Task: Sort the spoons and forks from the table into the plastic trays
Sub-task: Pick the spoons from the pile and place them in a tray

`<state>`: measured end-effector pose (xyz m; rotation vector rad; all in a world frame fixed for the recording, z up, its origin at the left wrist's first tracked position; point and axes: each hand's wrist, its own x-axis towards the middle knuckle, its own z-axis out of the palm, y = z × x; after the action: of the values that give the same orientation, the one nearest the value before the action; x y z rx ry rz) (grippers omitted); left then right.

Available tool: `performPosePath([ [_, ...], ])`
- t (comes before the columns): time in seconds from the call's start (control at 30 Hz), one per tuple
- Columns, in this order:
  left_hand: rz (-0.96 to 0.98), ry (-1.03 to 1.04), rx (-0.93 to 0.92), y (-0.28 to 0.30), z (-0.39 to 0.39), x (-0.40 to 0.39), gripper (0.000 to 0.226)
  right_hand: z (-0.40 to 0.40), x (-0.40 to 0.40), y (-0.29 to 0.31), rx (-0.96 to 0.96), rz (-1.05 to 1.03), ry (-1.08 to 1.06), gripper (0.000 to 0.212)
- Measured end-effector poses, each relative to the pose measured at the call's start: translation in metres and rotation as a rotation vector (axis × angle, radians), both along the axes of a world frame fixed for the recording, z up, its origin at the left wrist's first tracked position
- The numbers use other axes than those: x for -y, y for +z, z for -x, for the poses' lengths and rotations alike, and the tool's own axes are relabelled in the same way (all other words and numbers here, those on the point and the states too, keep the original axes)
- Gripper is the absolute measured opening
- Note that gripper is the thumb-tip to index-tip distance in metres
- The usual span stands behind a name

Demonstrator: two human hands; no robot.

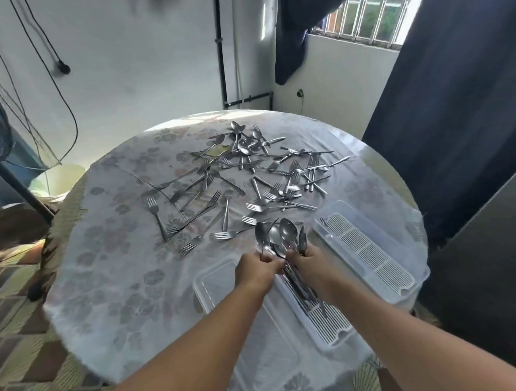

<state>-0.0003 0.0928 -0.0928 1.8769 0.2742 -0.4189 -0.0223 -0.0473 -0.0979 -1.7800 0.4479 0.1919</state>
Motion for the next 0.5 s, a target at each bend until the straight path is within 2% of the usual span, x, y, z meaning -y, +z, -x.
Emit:
performPosePath([
  [0.2, -0.172, 0.003, 0.033, -0.003, 0.005, 0.023, 0.02, -0.005, 0.025, -0.023, -0.028, 0.032, 0.084, 0.021],
  [0.43, -0.343, 0.114, -0.008, -0.012, 0.012, 0.052, 0.036, -0.015, 0.042, -0.036, -0.081, 0.159, 0.225, 0.02],
  [0.5, -0.413, 0.117, -0.025, -0.013, 0.012, 0.056, 0.03, -0.02, 0.045, -0.04, -0.098, 0.202, 0.281, 0.021],
])
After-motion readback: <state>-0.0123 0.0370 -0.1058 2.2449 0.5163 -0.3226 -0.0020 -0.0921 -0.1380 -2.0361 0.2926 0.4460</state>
